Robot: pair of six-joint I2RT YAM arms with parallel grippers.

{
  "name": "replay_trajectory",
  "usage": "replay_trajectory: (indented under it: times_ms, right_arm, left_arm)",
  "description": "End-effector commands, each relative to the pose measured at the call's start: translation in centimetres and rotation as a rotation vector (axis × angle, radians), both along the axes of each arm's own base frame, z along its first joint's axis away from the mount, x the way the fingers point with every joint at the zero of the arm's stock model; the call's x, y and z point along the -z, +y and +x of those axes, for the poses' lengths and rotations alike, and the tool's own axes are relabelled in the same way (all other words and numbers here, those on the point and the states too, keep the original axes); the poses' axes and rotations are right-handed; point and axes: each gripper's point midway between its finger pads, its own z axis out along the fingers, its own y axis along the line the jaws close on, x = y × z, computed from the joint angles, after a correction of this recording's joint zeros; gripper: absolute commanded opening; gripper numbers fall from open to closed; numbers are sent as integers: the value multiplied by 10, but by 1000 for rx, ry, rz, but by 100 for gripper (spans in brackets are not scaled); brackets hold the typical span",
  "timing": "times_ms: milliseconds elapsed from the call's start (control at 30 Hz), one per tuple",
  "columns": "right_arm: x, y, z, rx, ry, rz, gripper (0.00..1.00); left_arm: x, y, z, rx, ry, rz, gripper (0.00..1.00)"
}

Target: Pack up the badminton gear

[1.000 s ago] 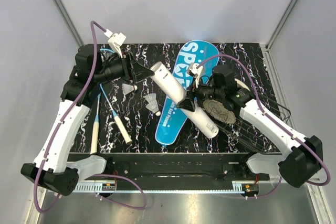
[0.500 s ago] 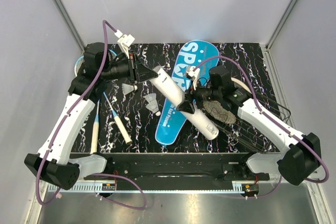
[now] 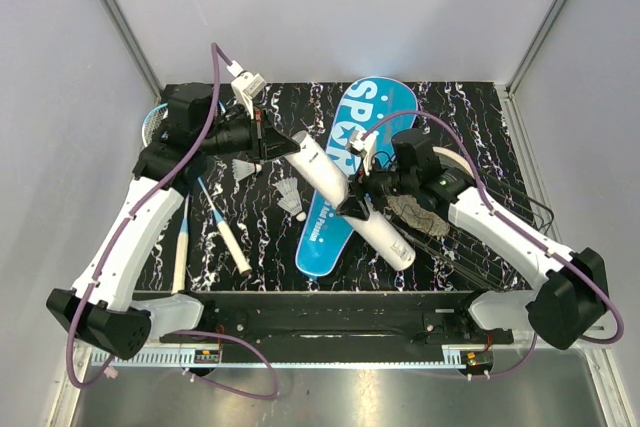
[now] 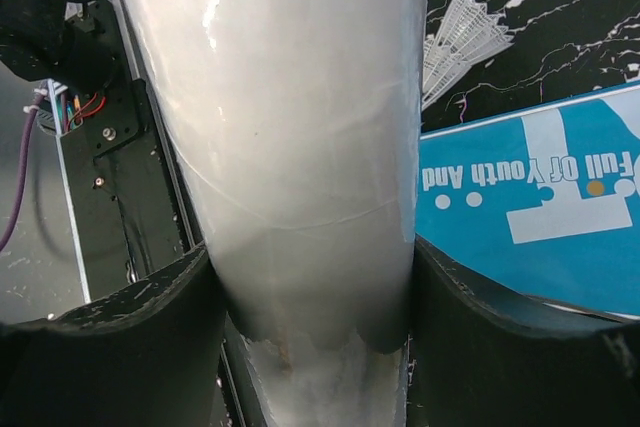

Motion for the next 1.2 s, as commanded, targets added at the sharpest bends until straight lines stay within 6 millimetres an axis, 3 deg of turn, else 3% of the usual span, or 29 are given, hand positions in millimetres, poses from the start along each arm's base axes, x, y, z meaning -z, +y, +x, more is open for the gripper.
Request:
replay_trajectory:
  times_ms: [0, 167, 333, 367, 400, 567, 767, 1000, 1067, 1100, 1167]
  right_arm:
    - [-22, 12, 30, 72, -116, 72, 37]
    - [-1, 11, 49, 136, -125, 39, 54]
    - [24, 11, 66, 200, -125, -1, 67]
    - [25, 12, 66, 196, -125, 1, 76]
    - [26, 15, 64, 183, -118, -3, 80]
    - [6, 41, 54, 138, -165, 5, 95]
    - [-5, 64, 57, 143, -197, -8, 93]
    - [9, 70, 57, 167, -232, -82, 70]
    - [15, 66, 56, 175, -250, -103, 61]
    - [10, 63, 56, 182, -276, -91, 58]
    - [22, 52, 58, 215, -309, -127, 47]
  left_arm:
    - [26, -7, -15, 44, 17, 93, 0]
    - [33, -7, -15, 6, -49, 122, 0]
    - [55, -4, -19, -29, -5, 119, 0]
    - [56, -5, -17, -38, -13, 109, 0]
    - [70, -4, -18, -56, 27, 113, 0]
    - [81, -4, -24, -73, 52, 86, 0]
    - [76, -1, -27, -90, 40, 73, 0]
    - [63, 3, -29, -104, 16, 64, 0]
    - [60, 3, -30, -107, 18, 60, 0]
    - [59, 6, -28, -129, 17, 60, 0]
    - [56, 13, -25, -188, 28, 57, 0]
